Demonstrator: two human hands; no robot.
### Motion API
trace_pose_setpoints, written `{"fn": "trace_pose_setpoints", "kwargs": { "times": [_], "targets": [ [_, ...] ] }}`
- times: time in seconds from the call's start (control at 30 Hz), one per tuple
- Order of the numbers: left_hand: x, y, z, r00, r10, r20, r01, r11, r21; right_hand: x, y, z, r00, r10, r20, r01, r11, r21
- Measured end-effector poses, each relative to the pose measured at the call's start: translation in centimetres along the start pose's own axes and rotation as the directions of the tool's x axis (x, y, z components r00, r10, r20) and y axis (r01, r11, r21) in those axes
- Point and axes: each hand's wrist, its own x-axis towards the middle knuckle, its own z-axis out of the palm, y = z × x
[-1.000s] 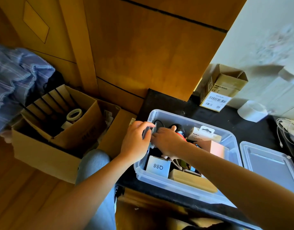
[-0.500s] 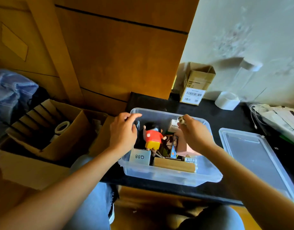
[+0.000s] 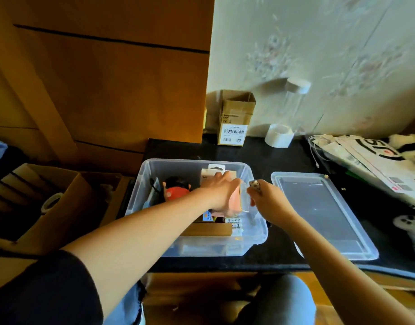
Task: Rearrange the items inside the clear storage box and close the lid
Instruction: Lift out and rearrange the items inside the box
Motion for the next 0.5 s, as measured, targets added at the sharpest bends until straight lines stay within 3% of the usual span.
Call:
{"fn": "trace_pose_setpoints", "kwargs": {
  "times": [0.17,0.3,0.4,0.5],
  "targets": [
    [0.8,0.0,1.5,0.997,-0.048,-0.067,0.047,0.999,-0.007,-0.3,0.7,-0.8,1.0,-0.002,-0.004,0.002,1.0,0.007],
    [-0.2,-1.2,0.1,0.98,-0.135,-0.15,0.089,0.956,-0.279,-0.6,0.9,-1.5,0.999,0.021,-0.042,-0.02,0.999,0.03],
    [-2.1,-3.0,-1.0,0.955,-0.216,-0.204,0.062,0.815,-0.576,-0.6,0.9,-1.9,1.0,-0.011,-0.016,0.011,0.999,0.042],
    [-4.4,-5.5,-1.0,0.908,-0.322,-0.268,0.027,0.683,-0.73,-0.1,0.0,-1.6,0.992,-0.101,0.079,0.104,0.994,-0.034]
  ]
}}
